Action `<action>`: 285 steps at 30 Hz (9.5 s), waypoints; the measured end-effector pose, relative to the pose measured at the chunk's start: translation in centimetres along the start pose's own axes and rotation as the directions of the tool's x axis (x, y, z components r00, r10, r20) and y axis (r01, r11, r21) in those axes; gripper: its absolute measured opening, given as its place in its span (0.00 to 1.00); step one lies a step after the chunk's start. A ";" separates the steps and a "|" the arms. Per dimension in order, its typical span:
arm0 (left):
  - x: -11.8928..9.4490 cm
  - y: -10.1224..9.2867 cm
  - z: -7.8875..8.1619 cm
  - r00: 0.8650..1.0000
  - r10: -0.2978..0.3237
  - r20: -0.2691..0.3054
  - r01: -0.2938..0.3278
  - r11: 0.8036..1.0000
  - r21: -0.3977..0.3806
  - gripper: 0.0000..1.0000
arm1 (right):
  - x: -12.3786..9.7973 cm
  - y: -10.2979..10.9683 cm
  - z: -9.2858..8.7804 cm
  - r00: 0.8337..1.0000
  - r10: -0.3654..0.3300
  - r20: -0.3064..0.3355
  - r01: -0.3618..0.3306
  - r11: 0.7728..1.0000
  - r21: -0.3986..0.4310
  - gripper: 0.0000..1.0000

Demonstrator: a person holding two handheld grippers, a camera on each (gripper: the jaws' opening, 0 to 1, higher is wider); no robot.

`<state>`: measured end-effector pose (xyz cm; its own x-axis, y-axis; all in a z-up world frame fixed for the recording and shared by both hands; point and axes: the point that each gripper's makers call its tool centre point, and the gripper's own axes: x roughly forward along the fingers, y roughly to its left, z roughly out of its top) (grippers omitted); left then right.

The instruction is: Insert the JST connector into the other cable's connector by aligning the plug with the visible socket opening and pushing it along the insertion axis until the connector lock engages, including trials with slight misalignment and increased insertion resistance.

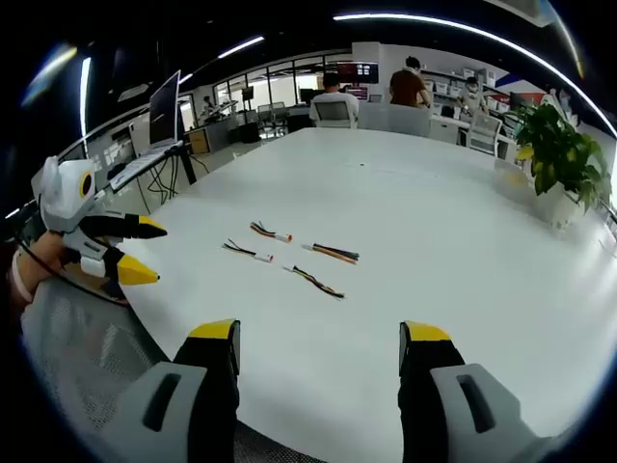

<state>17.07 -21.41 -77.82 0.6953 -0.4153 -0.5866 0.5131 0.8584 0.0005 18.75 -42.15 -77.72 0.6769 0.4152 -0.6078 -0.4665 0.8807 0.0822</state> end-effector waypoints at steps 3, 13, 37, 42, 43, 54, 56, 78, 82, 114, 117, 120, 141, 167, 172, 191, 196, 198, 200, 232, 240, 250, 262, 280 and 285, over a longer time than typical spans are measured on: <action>0.1 -0.2 -0.2 1.000 0.001 -0.017 0.000 1.000 0.022 0.51 | -0.1 -0.1 0.1 1.000 -0.002 0.005 0.002 1.000 0.004 0.65; 0.1 -0.2 -0.2 1.000 -0.003 -0.020 0.003 1.000 0.027 0.51 | 0.0 -0.1 0.0 1.000 -0.001 0.000 0.001 1.000 -0.002 0.64; 0.2 -0.2 -0.4 1.000 -0.011 -0.028 0.012 1.000 0.018 0.52 | 0.1 0.3 0.1 1.000 0.016 0.002 -0.016 1.000 -0.026 0.62; 0.3 -0.2 -0.4 0.999 -0.009 -0.032 0.009 1.000 0.026 0.52 | 0.1 0.4 0.3 1.000 0.017 0.010 -0.017 0.999 -0.036 0.60; 0.3 -0.2 -0.4 0.999 -0.008 -0.033 0.009 1.000 0.025 0.52 | 0.1 0.4 0.3 1.000 0.018 0.011 -0.018 0.999 -0.037 0.60; 0.3 -0.2 -0.7 0.999 -0.006 -0.043 0.008 1.000 0.029 0.52 | 0.0 0.5 0.4 1.000 0.022 0.019 -0.022 0.999 -0.035 0.58; 0.3 -0.2 -0.7 0.999 -0.006 -0.045 0.008 1.000 0.030 0.52 | 0.0 0.5 0.4 1.000 0.023 0.021 -0.022 0.999 -0.034 0.58; 0.4 -0.5 -1.0 0.998 -0.012 -0.061 0.015 0.999 0.052 0.52 | -0.1 1.0 0.6 0.999 0.042 0.032 -0.041 0.999 -0.030 0.52; 0.4 -0.5 -1.0 0.998 -0.012 -0.064 0.016 0.998 0.056 0.52 | 0.0 1.1 0.6 0.998 0.047 0.029 -0.046 0.998 -0.040 0.51; -0.3 0.7 0.3 1.000 -0.010 -0.022 0.010 1.000 -0.013 0.52 | -1.9 0.2 3.2 0.991 0.089 0.098 -0.091 0.996 0.009 0.47; -0.6 1.5 0.8 1.000 0.006 -0.023 -0.006 1.000 -0.001 0.52 | -2.2 0.0 4.4 0.987 0.097 0.132 -0.106 0.992 0.065 0.47; -0.8 2.0 1.5 1.000 0.016 -0.010 -0.016 1.000 0.001 0.52 | -2.6 -0.6 5.5 0.983 0.094 0.156 -0.105 0.993 0.060 0.47; 2.0 3.5 6.5 0.997 -0.070 0.031 0.067 0.994 0.091 0.52 | -0.7 -2.0 7.9 0.982 0.112 0.155 -0.113 0.994 0.000 0.46; 6.3 6.9 8.4 0.996 -0.080 0.046 0.075 0.992 0.099 0.52 | 5.0 -3.7 10.3 0.980 0.175 0.098 -0.162 0.978 -0.128 0.45; 7.0 7.1 8.1 0.996 -0.085 0.041 0.081 0.993 0.089 0.51 | 5.7 -4.2 10.3 0.980 0.180 0.087 -0.166 0.975 -0.151 0.44; 9.7 7.2 6.6 0.993 -0.117 0.017 0.115 0.990 0.077 0.52 | 9.5 -4.6 8.4 0.976 0.216 0.022 -0.208 0.958 -0.200 0.42; 9.8 7.3 6.6 0.991 -0.129 0.015 0.127 0.986 0.109 0.52 | 10.0 -4.4 8.3 0.973 0.232 0.011 -0.224 0.949 -0.220 0.42; 9.9 7.3 6.6 0.991 -0.133 0.016 0.131 0.984 0.117 0.52 | 10.2 -4.3 8.2 0.971 0.239 0.011 -0.231 0.946 -0.226 0.42; 10.1 7.4 6.5 0.990 -0.139 0.013 0.136 0.983 0.120 0.51 | 10.5 -4.4 8.1 0.970 0.245 0.004 -0.237 0.945 -0.226 0.42; 14.5 4.3 5.2 0.939 -0.342 0.022 0.334 0.929 0.159 0.42 | 14.4 -2.7 5.9 0.923 0.385 -0.022 -0.375 0.882 -0.285 0.35; 15.1 4.0 5.3 0.926 -0.378 0.028 0.367 0.913 0.176 0.38 | 15.2 -1.3 6.0 0.888 0.460 0.002 -0.436 0.842 -0.317 0.31; 16.0 3.7 4.9 0.906 -0.421 0.055 0.400 0.890 0.221 0.36 | 15.6 0.5 6.0 0.823 0.567 0.030 -0.516 0.769 -0.378 0.25; 16.0 2.7 5.5 0.852 -0.511 0.115 0.460 0.834 0.305 0.28 | 15.9 1.6 4.9 0.761 0.649 0.007 -0.593 0.700 -0.399 0.19; 16.8 2.9 5.5 0.825 -0.544 0.156 0.478 0.818 0.321 0.20 | 16.7 1.5 4.2 0.738 0.675 -0.001 -0.616 0.673 -0.410 0.14; 17.1 2.9 5.2 0.827 -0.543 0.147 0.479 0.816 0.323 0.19 | 17.0 1.5 4.0 0.741 0.672 -0.012 -0.613 0.669 -0.420 0.14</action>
<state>33.03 -27.58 -83.61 0.3699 -0.8538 -0.3664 0.9144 0.4045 -0.0192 31.83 -32.91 -84.75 0.1812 0.8966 -0.4041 -0.9664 0.2385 0.0957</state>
